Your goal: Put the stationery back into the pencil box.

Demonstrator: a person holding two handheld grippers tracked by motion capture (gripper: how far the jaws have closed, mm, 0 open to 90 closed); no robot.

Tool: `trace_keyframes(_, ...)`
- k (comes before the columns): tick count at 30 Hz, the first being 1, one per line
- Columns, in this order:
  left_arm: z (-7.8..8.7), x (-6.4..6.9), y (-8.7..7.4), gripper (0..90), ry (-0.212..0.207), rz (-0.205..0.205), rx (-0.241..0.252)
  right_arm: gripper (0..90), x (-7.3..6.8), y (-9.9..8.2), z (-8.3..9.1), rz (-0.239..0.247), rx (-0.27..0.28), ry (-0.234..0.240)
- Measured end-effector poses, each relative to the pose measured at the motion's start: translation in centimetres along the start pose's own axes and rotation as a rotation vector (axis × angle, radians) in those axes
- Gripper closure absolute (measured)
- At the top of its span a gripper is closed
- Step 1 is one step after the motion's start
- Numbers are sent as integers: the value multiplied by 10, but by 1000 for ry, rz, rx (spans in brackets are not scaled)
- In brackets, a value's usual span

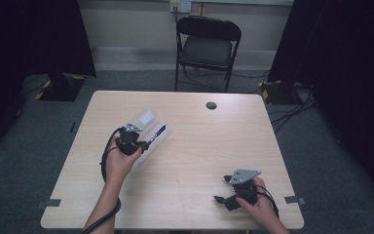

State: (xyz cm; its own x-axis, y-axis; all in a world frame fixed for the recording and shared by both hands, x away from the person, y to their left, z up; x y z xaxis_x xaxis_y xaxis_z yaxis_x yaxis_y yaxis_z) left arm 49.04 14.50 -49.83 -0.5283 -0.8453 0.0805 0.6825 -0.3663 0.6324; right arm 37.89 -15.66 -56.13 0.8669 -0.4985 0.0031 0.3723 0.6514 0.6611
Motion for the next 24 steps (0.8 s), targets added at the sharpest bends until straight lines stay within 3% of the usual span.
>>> trace_keyframes(1, 0, -3, -1, 808, 14, -18, -12, 142, 0, 0, 0, 0, 0, 0)
trace_keyframes(9, -10, -7, -2, 808, 28, -2, -27, 141, 0, 0, 0, 0, 0, 0)
trace_keyframes(13, -12, -9, -2, 808, 13, -14, -42, 142, 0, 0, 0, 0, 0, 0)
trace_keyframes(15, -14, -8, -1, 808, 9, 10, -32, 142, 0, 0, 0, 0, 0, 0)
trace_keyframes(24, -17, -12, -1, 808, 4, 28, -24, 142, 0, 0, 0, 0, 0, 0)
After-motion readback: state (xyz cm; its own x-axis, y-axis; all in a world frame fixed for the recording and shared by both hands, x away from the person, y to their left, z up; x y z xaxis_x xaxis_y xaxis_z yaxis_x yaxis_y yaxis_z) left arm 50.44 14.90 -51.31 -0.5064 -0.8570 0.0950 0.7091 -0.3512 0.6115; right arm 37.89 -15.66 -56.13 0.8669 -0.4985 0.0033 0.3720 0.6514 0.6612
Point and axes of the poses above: each handheld gripper's, and its own axes: z roughly backward along the jaws, y roughly out of its top, x roughly to its right, the point moved 9 cm from there along -z, roughly forward along the jaws, and after that the axes turned 6 degrees about -x, right-handed, at the moved point
